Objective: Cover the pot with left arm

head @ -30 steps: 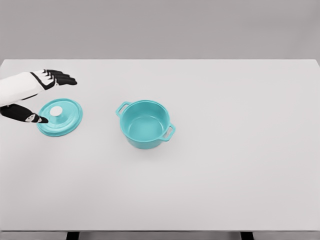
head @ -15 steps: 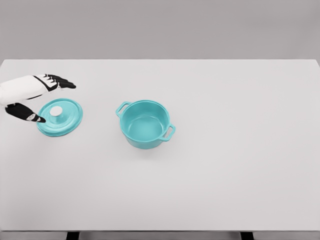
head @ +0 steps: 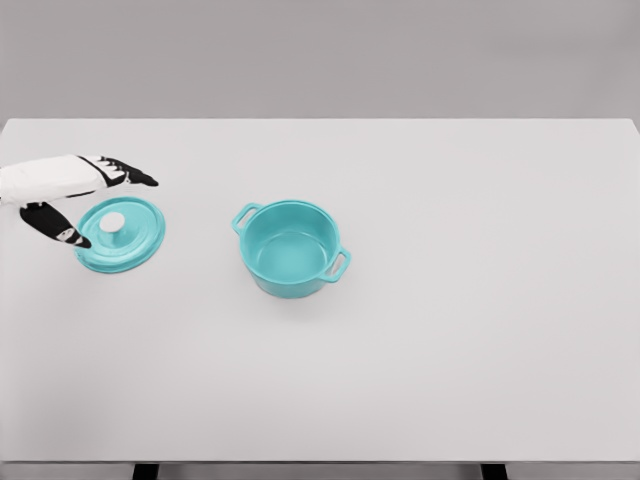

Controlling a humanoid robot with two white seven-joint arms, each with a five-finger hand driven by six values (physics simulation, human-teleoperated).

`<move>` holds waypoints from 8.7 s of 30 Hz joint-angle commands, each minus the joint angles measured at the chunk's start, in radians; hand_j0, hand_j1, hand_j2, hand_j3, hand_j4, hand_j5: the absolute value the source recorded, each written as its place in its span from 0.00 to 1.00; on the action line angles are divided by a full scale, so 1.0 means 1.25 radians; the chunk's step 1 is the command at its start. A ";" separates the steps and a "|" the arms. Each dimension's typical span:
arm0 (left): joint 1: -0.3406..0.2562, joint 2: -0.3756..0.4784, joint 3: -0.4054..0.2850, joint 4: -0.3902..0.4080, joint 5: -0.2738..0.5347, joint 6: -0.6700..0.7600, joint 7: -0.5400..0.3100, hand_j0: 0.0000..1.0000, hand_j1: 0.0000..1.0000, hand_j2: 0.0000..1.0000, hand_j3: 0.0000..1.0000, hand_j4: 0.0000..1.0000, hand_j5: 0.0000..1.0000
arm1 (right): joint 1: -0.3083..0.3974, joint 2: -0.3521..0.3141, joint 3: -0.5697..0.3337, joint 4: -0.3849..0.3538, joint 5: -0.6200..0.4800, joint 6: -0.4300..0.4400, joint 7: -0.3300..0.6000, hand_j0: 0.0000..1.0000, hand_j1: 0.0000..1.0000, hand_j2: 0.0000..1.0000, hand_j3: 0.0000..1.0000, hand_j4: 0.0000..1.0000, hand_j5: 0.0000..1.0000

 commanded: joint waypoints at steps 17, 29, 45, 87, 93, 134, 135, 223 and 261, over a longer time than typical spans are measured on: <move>-0.025 -0.049 0.001 0.065 -0.123 0.002 0.026 1.00 1.00 1.00 1.00 1.00 1.00 | 0.000 0.000 0.000 0.000 0.001 0.000 0.000 1.00 1.00 1.00 1.00 1.00 1.00; -0.025 -0.092 -0.001 0.145 -0.138 0.002 0.019 1.00 1.00 1.00 1.00 1.00 1.00 | 0.000 0.000 0.000 0.000 0.001 0.000 0.000 1.00 1.00 1.00 1.00 1.00 1.00; -0.042 -0.114 0.000 0.186 -0.162 0.002 0.019 1.00 1.00 1.00 1.00 1.00 1.00 | 0.000 0.000 0.000 0.000 0.001 0.000 0.000 1.00 1.00 1.00 1.00 1.00 1.00; -0.037 -0.138 -0.018 0.240 -0.182 0.002 0.030 0.72 0.72 0.72 0.72 0.72 0.72 | 0.000 0.000 0.000 0.000 0.001 0.000 0.000 1.00 1.00 1.00 1.00 1.00 1.00; -0.037 -0.135 -0.019 0.251 -0.182 0.002 0.032 0.68 0.68 0.68 0.68 0.68 0.68 | 0.000 0.000 0.000 0.000 0.001 0.000 0.000 1.00 1.00 1.00 1.00 1.00 1.00; -0.036 -0.054 -0.030 -0.015 -0.130 0.002 0.028 0.55 0.55 0.55 0.55 0.55 0.55 | 0.000 0.000 0.000 0.000 0.001 0.000 0.000 1.00 1.00 1.00 1.00 1.00 1.00; -0.036 -0.052 -0.030 -0.025 -0.125 0.002 0.028 0.55 0.55 0.55 0.55 0.55 0.55 | 0.000 0.000 0.000 0.000 0.001 0.000 0.000 1.00 1.00 1.00 1.00 1.00 1.00; -0.145 -0.260 -0.190 -0.085 -0.061 0.002 0.021 0.56 0.56 0.56 0.56 0.56 0.56 | 0.000 0.000 0.000 0.000 0.001 0.000 0.000 1.00 1.00 1.00 1.00 1.00 1.00; -0.151 -0.275 -0.196 -0.080 -0.063 0.002 0.024 0.71 0.71 0.71 0.71 0.71 0.71 | 0.000 0.000 0.000 0.000 0.001 0.000 0.000 1.00 1.00 1.00 1.00 1.00 1.00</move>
